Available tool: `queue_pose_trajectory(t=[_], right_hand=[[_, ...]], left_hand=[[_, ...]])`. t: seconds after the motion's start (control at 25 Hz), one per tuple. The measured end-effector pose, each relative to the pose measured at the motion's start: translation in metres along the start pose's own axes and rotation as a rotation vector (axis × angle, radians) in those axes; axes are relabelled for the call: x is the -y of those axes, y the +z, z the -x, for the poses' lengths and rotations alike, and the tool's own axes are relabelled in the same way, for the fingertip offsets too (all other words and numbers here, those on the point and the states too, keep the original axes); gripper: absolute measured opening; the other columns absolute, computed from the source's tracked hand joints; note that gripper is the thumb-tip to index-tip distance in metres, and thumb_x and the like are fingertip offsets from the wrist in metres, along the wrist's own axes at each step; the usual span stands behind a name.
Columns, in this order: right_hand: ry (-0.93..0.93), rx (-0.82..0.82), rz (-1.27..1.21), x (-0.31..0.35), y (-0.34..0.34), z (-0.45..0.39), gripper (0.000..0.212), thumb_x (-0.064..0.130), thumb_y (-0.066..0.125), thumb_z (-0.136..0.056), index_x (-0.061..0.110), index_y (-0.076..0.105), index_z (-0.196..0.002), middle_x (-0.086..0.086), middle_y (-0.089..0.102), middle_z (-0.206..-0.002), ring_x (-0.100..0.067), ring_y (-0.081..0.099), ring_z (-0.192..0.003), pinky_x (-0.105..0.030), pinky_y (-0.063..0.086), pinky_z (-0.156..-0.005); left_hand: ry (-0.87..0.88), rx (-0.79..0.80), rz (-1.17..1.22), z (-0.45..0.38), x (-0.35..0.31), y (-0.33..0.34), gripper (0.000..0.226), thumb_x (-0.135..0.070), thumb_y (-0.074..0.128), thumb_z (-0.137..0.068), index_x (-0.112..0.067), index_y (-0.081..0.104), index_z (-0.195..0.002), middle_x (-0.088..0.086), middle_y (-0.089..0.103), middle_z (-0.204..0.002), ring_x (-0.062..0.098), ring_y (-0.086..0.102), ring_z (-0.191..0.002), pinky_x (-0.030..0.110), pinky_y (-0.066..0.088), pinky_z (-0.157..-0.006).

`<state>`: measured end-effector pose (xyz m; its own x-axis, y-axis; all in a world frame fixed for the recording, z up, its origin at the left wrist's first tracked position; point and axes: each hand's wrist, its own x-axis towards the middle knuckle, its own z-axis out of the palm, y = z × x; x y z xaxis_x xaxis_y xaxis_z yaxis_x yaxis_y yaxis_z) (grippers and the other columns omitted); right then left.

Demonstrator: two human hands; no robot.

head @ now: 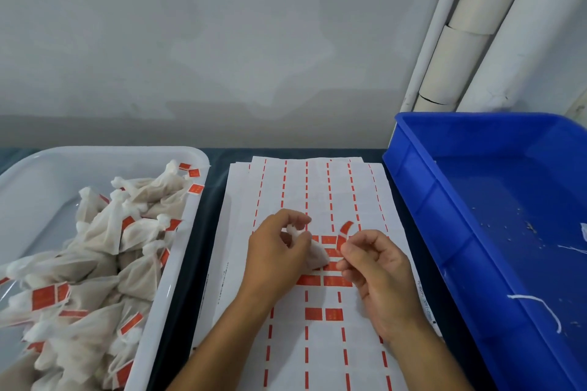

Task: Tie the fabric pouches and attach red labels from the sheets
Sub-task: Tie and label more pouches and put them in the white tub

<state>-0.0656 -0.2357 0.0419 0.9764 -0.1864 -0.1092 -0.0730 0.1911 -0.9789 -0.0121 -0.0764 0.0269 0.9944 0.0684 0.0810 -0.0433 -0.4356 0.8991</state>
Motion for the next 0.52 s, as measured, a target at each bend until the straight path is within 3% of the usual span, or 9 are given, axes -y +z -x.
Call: queue_pose_trajectory(t=[0.16,0.36,0.52], right_hand=[[-0.078,0.035,0.119,-0.005,0.001,0.001,0.018,0.018,0.071,-0.096,0.036,0.070,-0.097,-0.005,0.075,-0.086,-0.026,0.074,-0.071,-0.025,0.060,-0.066],[-0.128,0.082,0.232,-0.011,0.007,0.000,0.030,0.013,0.060,-0.102,0.038,0.073,-0.092,-0.003,0.073,-0.079,-0.022,0.071,-0.069,-0.025,0.059,-0.063],[-0.148,0.206,0.262,0.002,0.023,-0.007,0.020,0.023,0.063,-0.101,0.041,0.071,-0.097,0.003,0.073,-0.084,-0.019,0.073,-0.075,-0.023,0.060,-0.066]], left_hand=[[0.056,0.009,0.049,0.018,0.006,-0.016,0.021,-0.029,0.076,-0.091,-0.046,0.067,-0.099,-0.031,0.065,-0.104,-0.012,0.059,-0.104,0.001,0.048,-0.068],[0.080,0.005,0.290,0.032,0.008,-0.024,0.022,-0.038,0.071,-0.086,-0.047,0.070,-0.106,-0.024,0.070,-0.111,0.007,0.071,-0.104,0.017,0.058,-0.081],[0.055,0.032,0.320,0.033,0.011,-0.029,0.031,-0.028,0.069,-0.092,-0.048,0.068,-0.116,-0.026,0.067,-0.119,0.013,0.072,-0.100,0.026,0.062,-0.082]])
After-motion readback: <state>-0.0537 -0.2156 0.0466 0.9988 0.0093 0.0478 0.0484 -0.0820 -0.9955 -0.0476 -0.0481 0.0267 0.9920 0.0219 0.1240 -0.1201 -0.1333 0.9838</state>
